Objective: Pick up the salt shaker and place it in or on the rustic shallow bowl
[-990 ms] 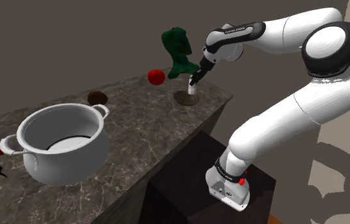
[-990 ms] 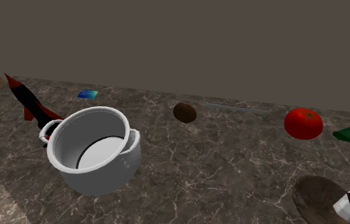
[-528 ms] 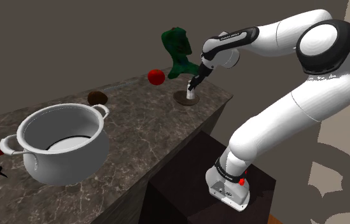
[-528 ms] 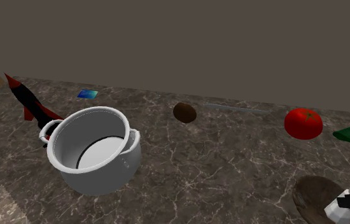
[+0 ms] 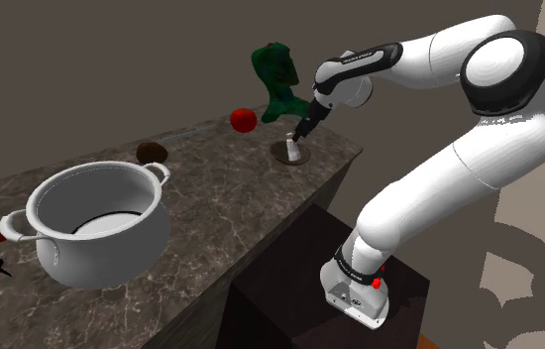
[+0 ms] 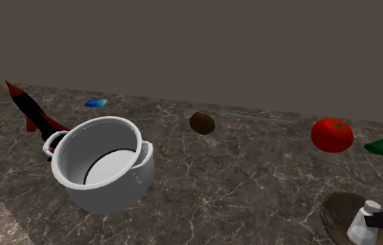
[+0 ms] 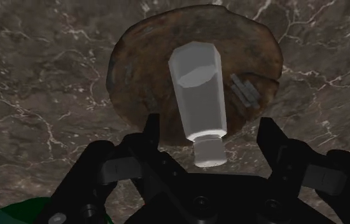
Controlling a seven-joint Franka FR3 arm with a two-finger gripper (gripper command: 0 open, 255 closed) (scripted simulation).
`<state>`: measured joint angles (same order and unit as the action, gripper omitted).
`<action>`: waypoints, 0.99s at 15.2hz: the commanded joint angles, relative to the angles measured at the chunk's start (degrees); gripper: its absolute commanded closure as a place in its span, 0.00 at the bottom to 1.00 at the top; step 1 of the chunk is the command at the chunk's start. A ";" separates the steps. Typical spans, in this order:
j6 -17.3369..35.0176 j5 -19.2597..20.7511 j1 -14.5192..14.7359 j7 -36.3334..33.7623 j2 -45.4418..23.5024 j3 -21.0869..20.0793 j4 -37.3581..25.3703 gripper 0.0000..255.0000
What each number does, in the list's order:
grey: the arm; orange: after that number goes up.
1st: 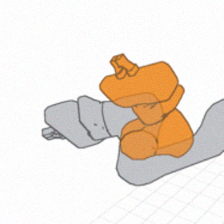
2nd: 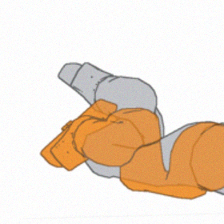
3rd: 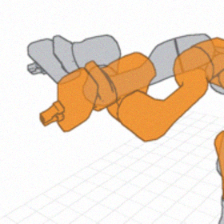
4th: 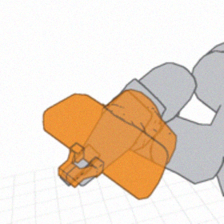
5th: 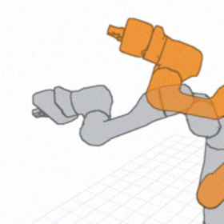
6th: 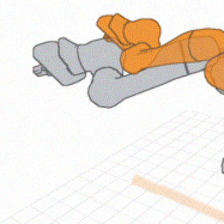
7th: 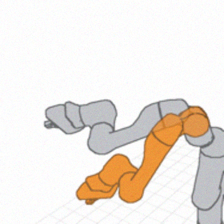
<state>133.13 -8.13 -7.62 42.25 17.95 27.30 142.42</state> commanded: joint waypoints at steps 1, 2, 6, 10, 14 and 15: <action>0.00 0.00 0.00 0.00 0.00 0.00 0.00 0.00; 0.00 0.00 0.00 0.00 0.00 0.00 0.00 0.00; -4.10 1.73 -1.03 -1.21 2.62 -0.48 -1.69 0.00; -7.76 2.91 -1.80 -2.03 4.63 -0.86 -3.48 0.00; -7.76 2.90 -1.80 -2.03 4.62 -0.86 -3.49 0.00; -7.76 2.90 -1.80 -2.03 4.62 -0.86 -3.49 0.00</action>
<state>125.38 -5.23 -9.42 40.22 22.57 26.44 138.94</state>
